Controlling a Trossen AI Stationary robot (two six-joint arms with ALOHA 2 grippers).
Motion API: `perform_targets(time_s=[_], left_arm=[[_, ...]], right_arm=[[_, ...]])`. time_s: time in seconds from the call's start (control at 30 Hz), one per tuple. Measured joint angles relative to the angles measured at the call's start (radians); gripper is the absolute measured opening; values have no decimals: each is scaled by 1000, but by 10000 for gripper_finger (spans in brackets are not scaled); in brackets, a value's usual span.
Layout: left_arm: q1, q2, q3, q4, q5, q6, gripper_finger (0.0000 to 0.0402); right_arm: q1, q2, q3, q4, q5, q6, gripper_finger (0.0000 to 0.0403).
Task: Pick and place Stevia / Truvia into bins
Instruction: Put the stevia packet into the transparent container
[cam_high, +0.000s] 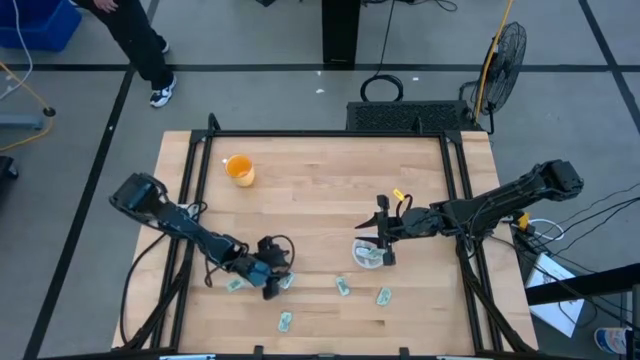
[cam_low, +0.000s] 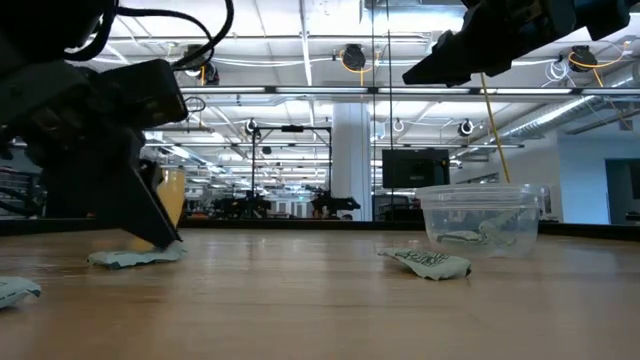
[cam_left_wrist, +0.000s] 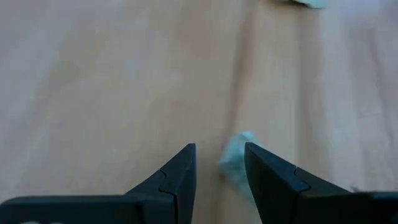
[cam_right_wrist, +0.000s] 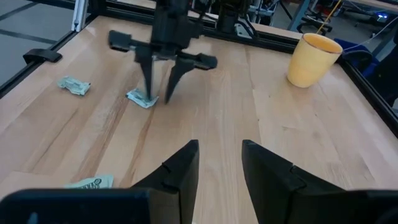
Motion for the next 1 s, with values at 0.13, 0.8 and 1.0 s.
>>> perform_targets(time_s=[0.13, 0.8, 1.0], left_arm=[[-2, 75, 27, 40, -11, 43, 139], [109, -15, 201, 41, -53, 383, 3], [211, 135, 409, 44, 60, 596, 3]], right_arm=[[0, 0, 0, -2, 0, 0, 114], [14, -20, 0, -39, 80, -1, 114], [25, -140, 0, -220, 80, 75, 114]])
